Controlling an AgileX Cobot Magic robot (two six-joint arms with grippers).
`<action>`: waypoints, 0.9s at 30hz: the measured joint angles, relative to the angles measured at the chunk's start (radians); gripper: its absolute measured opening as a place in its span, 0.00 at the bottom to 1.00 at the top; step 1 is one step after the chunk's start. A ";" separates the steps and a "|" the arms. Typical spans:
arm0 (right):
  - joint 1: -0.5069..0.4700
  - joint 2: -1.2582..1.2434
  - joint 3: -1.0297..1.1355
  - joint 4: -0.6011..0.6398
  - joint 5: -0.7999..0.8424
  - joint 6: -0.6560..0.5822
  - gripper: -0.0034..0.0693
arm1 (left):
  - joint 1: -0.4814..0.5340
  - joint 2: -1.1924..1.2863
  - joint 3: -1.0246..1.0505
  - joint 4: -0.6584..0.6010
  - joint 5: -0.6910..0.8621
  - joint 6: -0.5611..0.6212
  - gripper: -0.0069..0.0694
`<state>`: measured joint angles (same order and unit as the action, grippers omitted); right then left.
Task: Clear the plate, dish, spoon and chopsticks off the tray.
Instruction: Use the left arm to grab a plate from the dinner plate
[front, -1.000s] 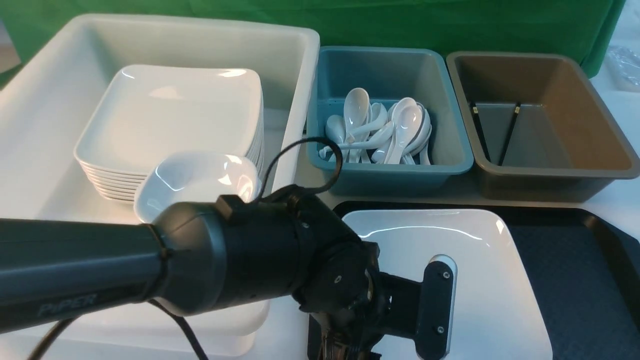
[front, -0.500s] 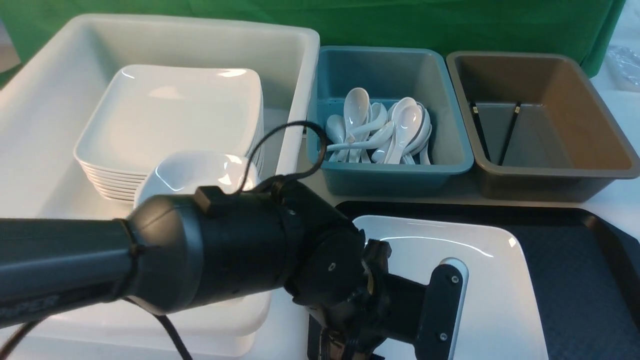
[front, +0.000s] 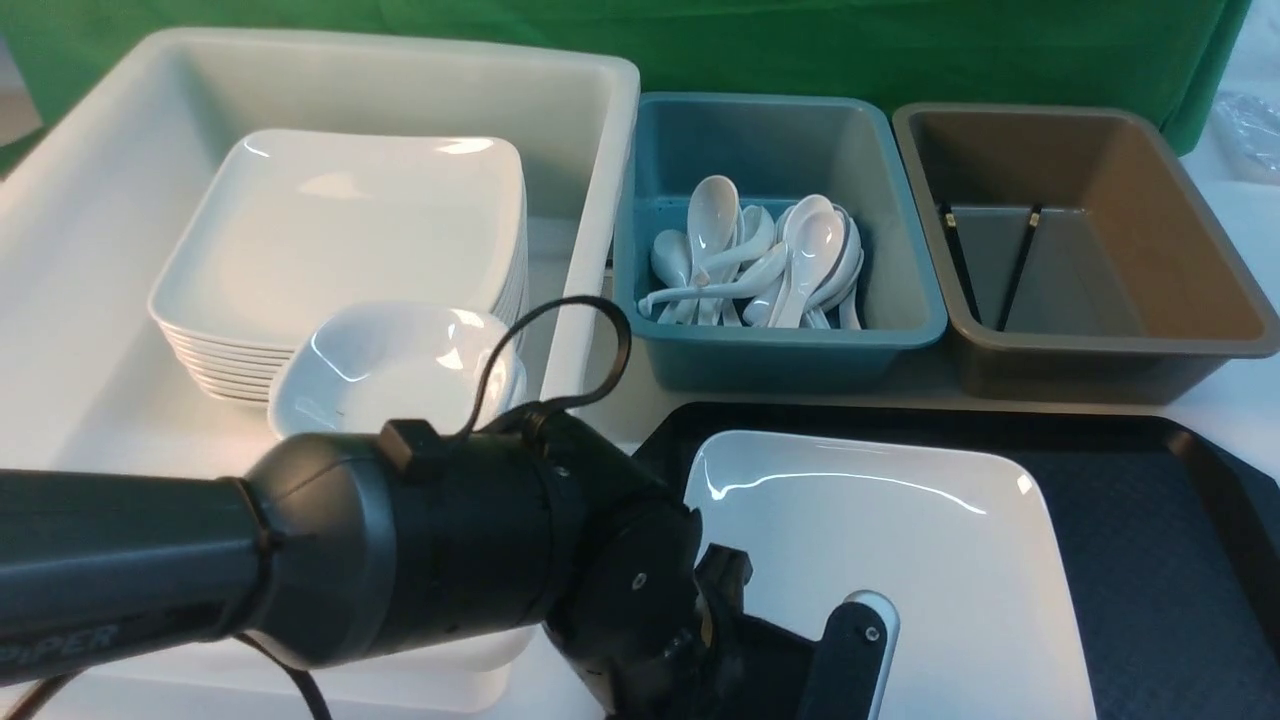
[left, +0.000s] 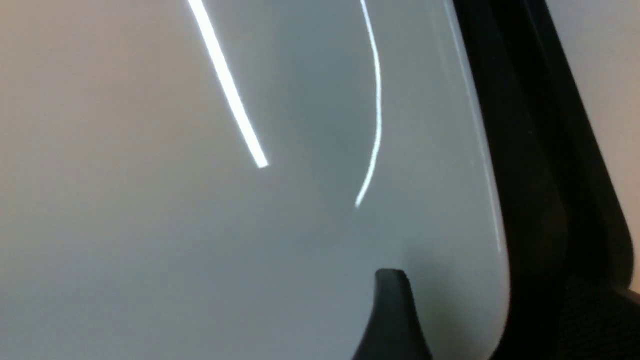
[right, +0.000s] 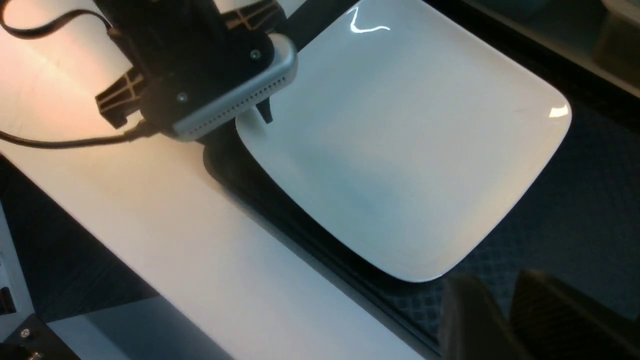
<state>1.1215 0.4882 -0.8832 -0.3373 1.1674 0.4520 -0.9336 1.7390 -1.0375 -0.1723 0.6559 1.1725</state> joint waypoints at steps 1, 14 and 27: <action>0.000 0.000 0.000 0.000 0.000 0.000 0.29 | 0.000 0.002 0.000 0.000 -0.012 0.000 0.64; 0.000 0.000 0.000 0.000 0.000 0.000 0.30 | -0.004 0.082 -0.001 0.135 -0.096 -0.078 0.63; 0.000 -0.001 0.000 0.000 0.000 0.000 0.32 | -0.020 0.070 -0.004 0.182 -0.154 -0.165 0.35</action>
<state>1.1215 0.4871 -0.8832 -0.3373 1.1674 0.4520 -0.9535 1.8088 -1.0412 0.0094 0.5017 1.0076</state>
